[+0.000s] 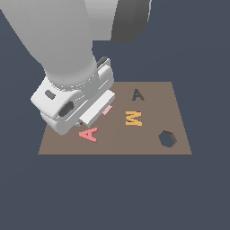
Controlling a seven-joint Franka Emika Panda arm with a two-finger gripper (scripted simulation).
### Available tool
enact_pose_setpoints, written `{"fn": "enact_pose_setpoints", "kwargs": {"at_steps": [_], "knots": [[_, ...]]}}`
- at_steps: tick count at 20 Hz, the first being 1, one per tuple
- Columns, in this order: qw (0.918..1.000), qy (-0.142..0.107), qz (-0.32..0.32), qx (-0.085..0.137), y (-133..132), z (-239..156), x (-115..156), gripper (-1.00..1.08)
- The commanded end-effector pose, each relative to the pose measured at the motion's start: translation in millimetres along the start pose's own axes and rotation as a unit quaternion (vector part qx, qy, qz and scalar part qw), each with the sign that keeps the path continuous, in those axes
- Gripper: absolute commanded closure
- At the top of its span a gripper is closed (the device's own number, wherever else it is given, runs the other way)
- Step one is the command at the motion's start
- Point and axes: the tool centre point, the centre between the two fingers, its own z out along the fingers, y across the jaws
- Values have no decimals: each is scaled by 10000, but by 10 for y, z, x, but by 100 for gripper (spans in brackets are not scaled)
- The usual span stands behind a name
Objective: Insert a designated object into the corresponding slot on a board.
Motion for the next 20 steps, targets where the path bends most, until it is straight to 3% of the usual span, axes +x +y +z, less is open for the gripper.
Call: {"fn": "enact_pose_setpoints", "kwargs": {"at_steps": [1,11,20], "knots": [[9988,0,-481,2,86,75,8,-92],[9794,-9,-2019,9,358,318,98,-92],[9593,-16,-2825,13,485,447,189,-92]]}}
